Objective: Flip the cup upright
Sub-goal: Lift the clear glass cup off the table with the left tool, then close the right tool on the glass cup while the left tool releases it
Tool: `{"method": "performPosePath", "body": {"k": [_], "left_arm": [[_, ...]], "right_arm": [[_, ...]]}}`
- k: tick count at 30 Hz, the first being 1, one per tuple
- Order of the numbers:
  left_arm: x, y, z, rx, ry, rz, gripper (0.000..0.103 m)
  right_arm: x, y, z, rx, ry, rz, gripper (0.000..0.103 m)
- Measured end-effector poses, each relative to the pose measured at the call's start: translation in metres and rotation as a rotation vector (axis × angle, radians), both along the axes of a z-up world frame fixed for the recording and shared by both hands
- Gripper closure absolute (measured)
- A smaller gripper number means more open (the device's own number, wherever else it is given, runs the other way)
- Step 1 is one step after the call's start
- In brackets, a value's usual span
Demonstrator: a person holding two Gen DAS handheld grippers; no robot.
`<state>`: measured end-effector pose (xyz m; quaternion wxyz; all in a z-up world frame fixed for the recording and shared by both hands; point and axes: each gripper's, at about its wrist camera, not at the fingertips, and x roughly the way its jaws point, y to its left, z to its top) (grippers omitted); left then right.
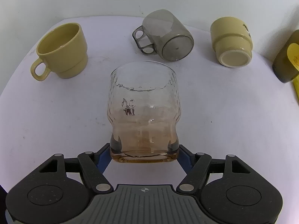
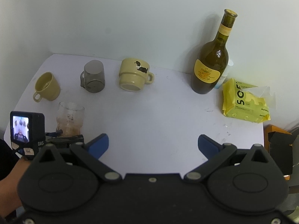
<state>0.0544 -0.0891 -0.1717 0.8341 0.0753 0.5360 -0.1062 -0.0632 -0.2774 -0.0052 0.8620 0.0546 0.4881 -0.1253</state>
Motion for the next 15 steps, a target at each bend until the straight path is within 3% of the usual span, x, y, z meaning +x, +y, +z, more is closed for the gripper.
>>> {"method": "performPosePath", "body": {"k": [6,10,13,15], "left_arm": [[-0.004,-0.004,0.001,0.036,-0.008,-0.014,0.032],[-0.011,0.0,0.009,0.019,0.009,-0.033,0.012],[-0.015,0.015,0.018,-0.027,0.079,-0.027,0.012],[-0.025,0.031,0.029,-0.061,0.074,-0.028,0.012]], "right_arm": [[-0.003,0.003,0.0,0.01,0.0,-0.016,0.0],[0.0,0.011,0.0,0.017,-0.001,-0.014,0.0],[0.007,0.023,-0.003,0.013,-0.007,-0.003,0.0],[0.01,0.029,-0.005,0.0,-0.029,0.007,0.0]]}}
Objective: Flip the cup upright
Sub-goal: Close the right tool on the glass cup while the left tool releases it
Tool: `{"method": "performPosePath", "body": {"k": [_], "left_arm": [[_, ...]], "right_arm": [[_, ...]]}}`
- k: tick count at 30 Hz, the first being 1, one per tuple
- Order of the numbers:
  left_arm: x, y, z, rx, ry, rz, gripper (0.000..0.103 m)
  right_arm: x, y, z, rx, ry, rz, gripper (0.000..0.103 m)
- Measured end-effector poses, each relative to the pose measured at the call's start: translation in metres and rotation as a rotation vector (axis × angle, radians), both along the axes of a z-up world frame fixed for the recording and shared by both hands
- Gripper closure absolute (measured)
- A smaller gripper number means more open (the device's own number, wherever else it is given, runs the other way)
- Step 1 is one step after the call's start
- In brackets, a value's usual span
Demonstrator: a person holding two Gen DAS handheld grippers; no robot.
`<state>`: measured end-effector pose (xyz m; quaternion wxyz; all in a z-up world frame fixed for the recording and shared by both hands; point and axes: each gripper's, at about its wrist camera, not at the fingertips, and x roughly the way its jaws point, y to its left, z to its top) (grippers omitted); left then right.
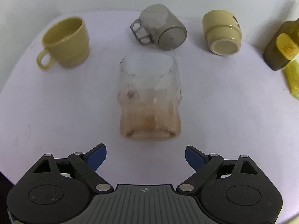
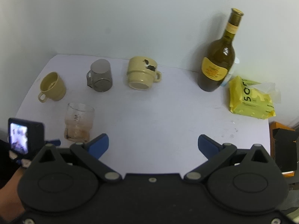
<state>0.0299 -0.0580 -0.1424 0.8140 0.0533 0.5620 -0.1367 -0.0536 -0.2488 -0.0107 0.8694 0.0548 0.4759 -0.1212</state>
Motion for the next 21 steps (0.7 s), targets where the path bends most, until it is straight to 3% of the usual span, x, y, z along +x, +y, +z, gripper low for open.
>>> {"method": "performPosePath", "body": {"k": [4,6,17,21], "left_arm": [[-0.024,0.042,0.029,-0.02,-0.059,0.036,0.01],[-0.034,0.068,0.043,-0.028,-0.084,0.087,0.008],[-0.054,0.198,0.088,-0.003,-0.177,0.344,0.007],[-0.056,0.239,0.098,-0.004,-0.202,0.417,0.007]], "right_arm": [[0.015,0.027,-0.025,-0.035,-0.056,0.079,0.0],[0.026,0.043,-0.042,-0.022,-0.039,0.115,0.0],[0.088,0.129,-0.124,0.107,-0.01,0.154,0.0],[0.104,0.143,-0.148,0.075,0.0,0.139,0.004]]}}
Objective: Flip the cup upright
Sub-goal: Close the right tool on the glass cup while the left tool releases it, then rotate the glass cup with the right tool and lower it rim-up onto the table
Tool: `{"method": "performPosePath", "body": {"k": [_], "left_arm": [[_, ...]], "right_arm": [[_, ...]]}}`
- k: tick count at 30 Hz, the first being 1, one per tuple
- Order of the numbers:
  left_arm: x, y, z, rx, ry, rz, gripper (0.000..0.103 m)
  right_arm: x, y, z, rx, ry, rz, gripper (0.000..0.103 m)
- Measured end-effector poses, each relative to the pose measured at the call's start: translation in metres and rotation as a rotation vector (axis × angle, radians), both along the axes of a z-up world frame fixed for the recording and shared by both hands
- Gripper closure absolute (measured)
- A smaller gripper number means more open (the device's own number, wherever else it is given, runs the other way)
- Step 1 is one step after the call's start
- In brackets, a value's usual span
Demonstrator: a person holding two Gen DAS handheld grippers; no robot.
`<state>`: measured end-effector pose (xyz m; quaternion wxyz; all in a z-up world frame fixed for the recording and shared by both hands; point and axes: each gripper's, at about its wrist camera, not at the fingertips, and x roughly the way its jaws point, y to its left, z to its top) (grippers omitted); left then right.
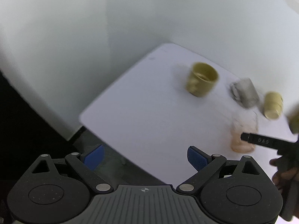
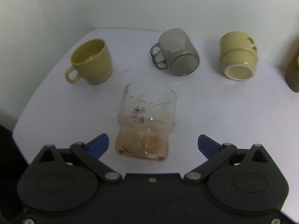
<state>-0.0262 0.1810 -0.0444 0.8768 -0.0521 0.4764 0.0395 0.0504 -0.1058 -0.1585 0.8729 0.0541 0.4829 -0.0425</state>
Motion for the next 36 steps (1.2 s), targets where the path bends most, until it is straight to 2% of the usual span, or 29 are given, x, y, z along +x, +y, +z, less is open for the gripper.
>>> {"method": "performPosePath", "body": {"k": [2,3,4,5,8,13,21,29,32,33,35,36], "left_arm": [[0.001,0.02,0.004,-0.005,-0.012,0.024,0.007],[0.002,0.026,0.006,-0.006,-0.016,0.03,0.007],[0.002,0.03,0.006,-0.007,-0.019,0.032,0.007],[0.004,0.036,0.007,-0.01,-0.025,0.033,0.007],[0.007,0.044,0.008,-0.013,-0.04,0.032,0.007],[0.013,0.041,0.011,-0.045,-0.066,0.02,0.007],[0.021,0.02,0.011,-0.101,-0.097,-0.024,0.007],[0.027,0.01,0.006,-0.111,-0.098,-0.018,0.007],[0.026,0.011,0.005,-0.117,-0.094,0.001,0.007],[0.026,0.01,0.005,-0.117,-0.094,0.012,0.007],[0.026,0.01,0.004,-0.12,-0.093,0.022,0.007],[0.026,0.009,0.004,-0.12,-0.092,0.026,0.007]], "right_arm": [[0.01,0.008,-0.017,-0.007,0.031,0.009,0.01],[0.012,0.009,-0.021,0.002,0.044,0.017,0.017],[0.013,0.012,-0.024,0.013,0.051,0.03,0.03],[0.011,0.011,-0.024,0.016,0.053,0.033,0.031],[0.012,0.024,-0.023,-0.06,0.084,0.069,0.032],[0.009,0.012,-0.006,-0.025,0.12,-0.01,0.032],[0.014,-0.006,0.032,-0.074,0.103,0.032,0.032],[0.036,-0.029,0.03,-0.015,0.171,0.001,0.032],[0.04,-0.033,0.027,-0.021,0.217,-0.022,0.031],[0.039,-0.033,0.029,-0.026,0.215,-0.021,0.031],[0.033,-0.033,0.042,-0.05,0.134,0.008,0.03],[0.03,-0.032,0.049,-0.071,0.1,0.023,0.026]]}}
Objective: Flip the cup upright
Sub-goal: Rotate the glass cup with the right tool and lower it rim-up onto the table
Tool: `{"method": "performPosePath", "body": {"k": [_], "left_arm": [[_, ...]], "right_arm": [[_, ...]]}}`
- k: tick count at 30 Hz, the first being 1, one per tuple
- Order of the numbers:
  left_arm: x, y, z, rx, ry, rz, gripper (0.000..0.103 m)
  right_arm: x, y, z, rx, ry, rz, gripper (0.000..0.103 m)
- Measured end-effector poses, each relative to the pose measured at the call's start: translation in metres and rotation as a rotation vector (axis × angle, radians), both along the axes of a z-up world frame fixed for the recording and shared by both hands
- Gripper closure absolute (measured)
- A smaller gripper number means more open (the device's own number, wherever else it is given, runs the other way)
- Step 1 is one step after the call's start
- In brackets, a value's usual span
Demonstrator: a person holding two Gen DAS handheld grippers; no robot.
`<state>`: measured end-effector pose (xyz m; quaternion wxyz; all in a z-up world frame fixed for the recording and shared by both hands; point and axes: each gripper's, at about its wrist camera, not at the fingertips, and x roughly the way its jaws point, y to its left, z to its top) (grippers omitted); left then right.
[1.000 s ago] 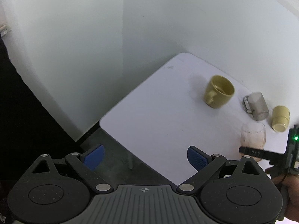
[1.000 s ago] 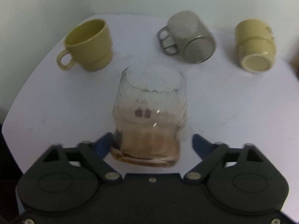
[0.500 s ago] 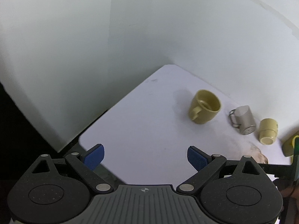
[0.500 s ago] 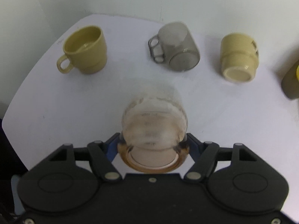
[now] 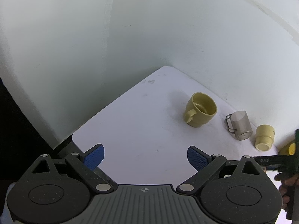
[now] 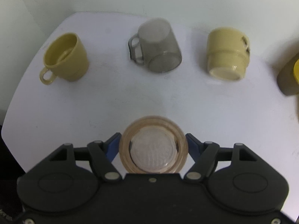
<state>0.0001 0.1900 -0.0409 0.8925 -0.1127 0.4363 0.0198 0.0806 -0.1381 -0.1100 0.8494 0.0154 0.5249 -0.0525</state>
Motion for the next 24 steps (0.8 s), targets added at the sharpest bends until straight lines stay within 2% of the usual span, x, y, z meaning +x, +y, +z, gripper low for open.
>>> {"method": "performPosePath", "body": {"k": [1,3,8,10,12,14,15,16,24], "left_arm": [[-0.001,0.001,0.0,-0.001,0.0,0.002,0.007],[-0.002,-0.001,0.0,-0.004,0.003,0.004,0.007],[-0.007,-0.011,0.003,-0.01,0.002,-0.005,0.007],[-0.008,-0.014,0.003,-0.014,0.003,-0.005,0.007],[-0.009,-0.016,0.004,-0.012,0.004,-0.004,0.007],[-0.01,-0.017,0.004,-0.008,0.005,0.002,0.007],[-0.011,-0.017,0.004,-0.005,0.006,0.004,0.007],[-0.012,-0.017,0.005,-0.002,0.005,0.006,0.007],[-0.018,-0.025,0.01,0.015,-0.001,0.011,0.007]], "right_arm": [[-0.002,0.0,0.005,-0.014,-0.022,0.009,0.022],[-0.007,-0.004,0.014,-0.014,-0.05,0.028,0.021],[-0.018,-0.014,0.011,-0.011,-0.01,0.053,0.018],[-0.023,-0.016,0.006,-0.004,-0.004,0.07,0.009],[-0.025,-0.012,-0.001,0.008,0.02,0.086,0.009],[-0.025,-0.009,-0.007,0.021,0.027,0.089,0.02],[-0.024,-0.008,-0.008,0.032,0.027,0.09,0.03],[-0.023,-0.007,-0.009,0.051,0.032,0.093,0.032],[-0.001,-0.009,-0.016,0.086,0.024,0.009,0.033]]}}
